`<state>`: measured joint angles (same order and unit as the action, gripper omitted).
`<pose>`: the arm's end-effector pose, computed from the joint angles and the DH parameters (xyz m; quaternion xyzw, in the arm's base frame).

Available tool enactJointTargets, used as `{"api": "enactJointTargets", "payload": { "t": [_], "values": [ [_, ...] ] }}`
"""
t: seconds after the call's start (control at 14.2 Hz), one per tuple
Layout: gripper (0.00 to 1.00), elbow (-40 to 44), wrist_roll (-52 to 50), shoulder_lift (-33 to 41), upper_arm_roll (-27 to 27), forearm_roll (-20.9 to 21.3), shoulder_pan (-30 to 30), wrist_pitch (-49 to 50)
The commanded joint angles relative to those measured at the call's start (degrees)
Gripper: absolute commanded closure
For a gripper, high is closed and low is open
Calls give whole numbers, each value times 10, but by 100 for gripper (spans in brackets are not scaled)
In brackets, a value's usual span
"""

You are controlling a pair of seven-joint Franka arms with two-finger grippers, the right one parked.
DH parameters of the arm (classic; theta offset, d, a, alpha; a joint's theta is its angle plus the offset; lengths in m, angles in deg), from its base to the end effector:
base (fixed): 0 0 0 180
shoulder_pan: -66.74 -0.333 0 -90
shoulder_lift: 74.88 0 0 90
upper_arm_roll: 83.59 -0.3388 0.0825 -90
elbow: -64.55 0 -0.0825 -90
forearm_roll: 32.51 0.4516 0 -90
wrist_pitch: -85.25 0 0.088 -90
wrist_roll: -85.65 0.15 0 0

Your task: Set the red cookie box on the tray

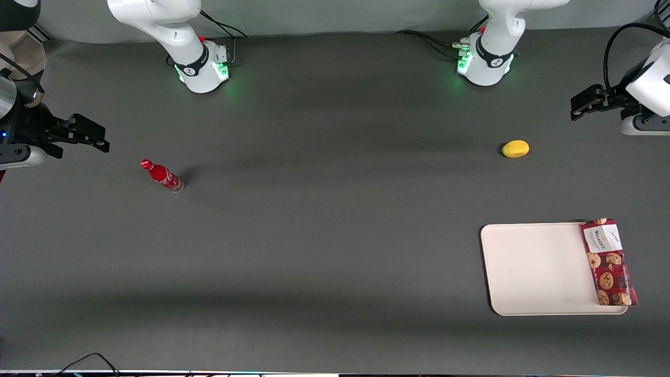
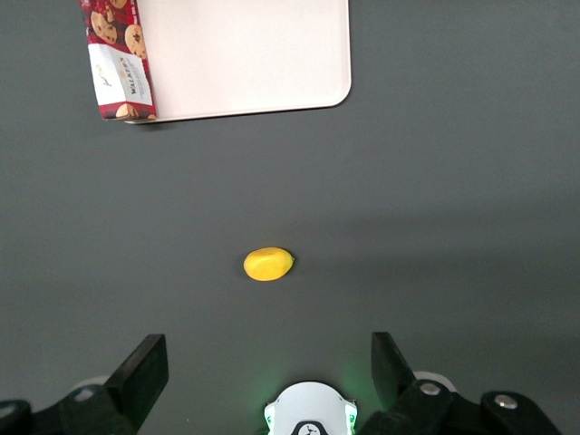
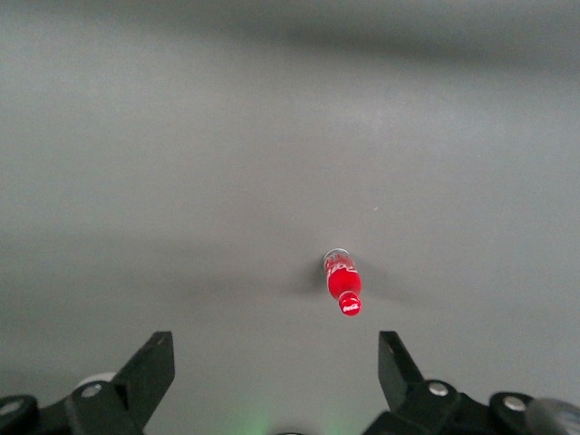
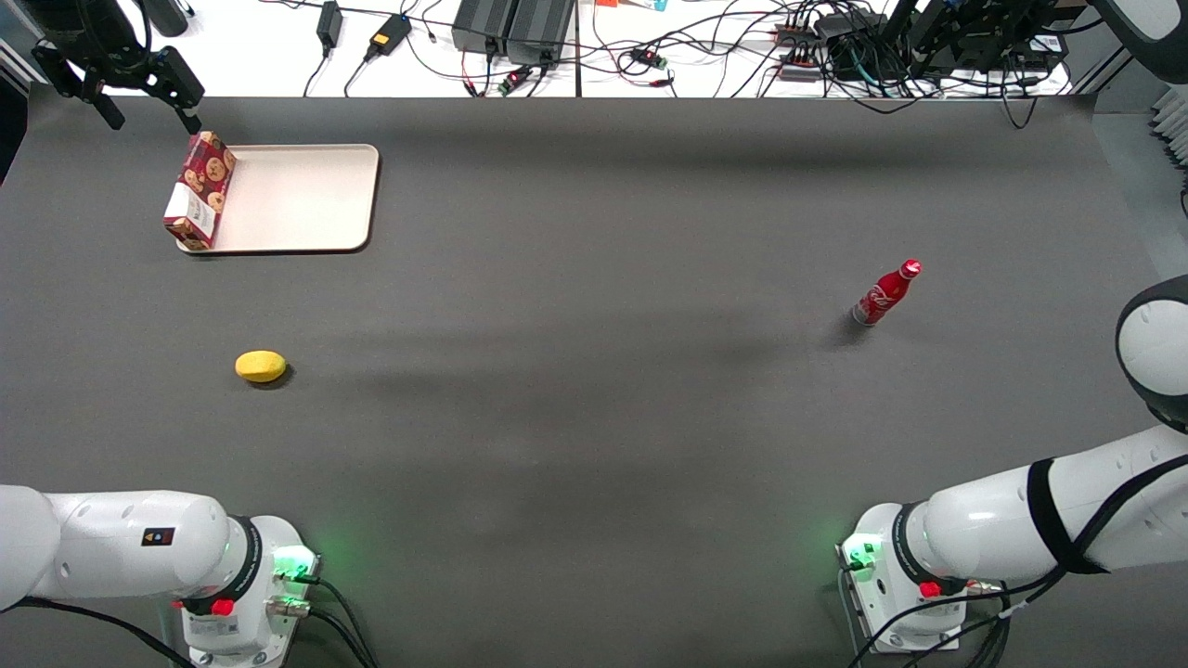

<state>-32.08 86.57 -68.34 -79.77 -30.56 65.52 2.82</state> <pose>0.5620 -0.0218 0.6004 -0.9971 0.0291 0.0666 0.0217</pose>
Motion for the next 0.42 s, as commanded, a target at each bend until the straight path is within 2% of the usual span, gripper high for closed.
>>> {"api": "enactJointTargets", "payload": {
  "t": [0.0, 0.35],
  "values": [
    [0, 19, -13, -13, 4, -11, 10, 2],
    [0, 21, -13, -12, 6, -38, 10, 4]
  ]
}}
